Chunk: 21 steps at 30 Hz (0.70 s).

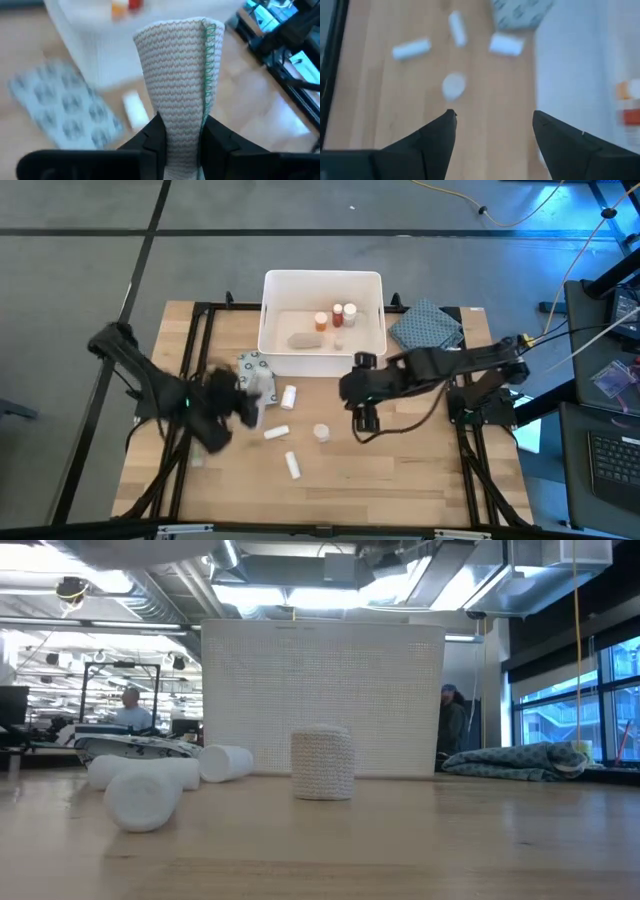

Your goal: Pick & place medical supplies in basket/bin

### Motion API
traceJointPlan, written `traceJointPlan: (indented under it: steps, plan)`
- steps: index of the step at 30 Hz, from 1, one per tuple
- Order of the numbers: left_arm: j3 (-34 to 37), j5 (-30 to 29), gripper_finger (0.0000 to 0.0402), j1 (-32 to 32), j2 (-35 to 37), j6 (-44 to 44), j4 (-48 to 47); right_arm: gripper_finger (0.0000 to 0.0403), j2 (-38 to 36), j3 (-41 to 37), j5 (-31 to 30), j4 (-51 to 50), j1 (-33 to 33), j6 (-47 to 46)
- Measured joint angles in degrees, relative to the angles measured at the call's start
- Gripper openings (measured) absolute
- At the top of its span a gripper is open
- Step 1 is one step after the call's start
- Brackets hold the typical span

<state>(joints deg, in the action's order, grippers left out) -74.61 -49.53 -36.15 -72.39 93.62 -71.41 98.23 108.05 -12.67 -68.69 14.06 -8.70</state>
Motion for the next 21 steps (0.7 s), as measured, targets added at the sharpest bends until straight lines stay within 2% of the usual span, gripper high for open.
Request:
traceJointPlan:
  steps: [7,10,12,16,18,21]
  plan:
    - [-10.8,4.2,0.0077,23.5,4.0,-44.0,6.3,0.0262,-2.4,0.0,-8.3,2.9,-0.2,-0.1]
    - [-15.3,10.6,0.0078,34.4,3.6,-64.4,14.9,0.0262,-2.4,0.0,-9.9,2.9,-0.9,-0.2]
    - [-17.3,18.0,0.0078,41.7,2.5,-74.6,20.0,0.0262,-2.3,0.0,-11.0,2.9,-2.0,-1.6]
    - [-20.1,34.9,0.0075,54.4,-2.2,-86.0,22.7,0.0261,-2.3,0.0,-11.6,2.0,-5.4,-6.7]
    - [-20.8,40.7,0.0076,58.9,-5.7,-89.8,22.5,0.0262,-2.4,0.0,-11.6,1.3,-7.2,-9.2]
    - [-21.5,46.4,0.0076,63.5,-11.6,-95.1,22.2,0.0262,-2.4,0.0,-11.5,-0.5,-9.7,-11.1]
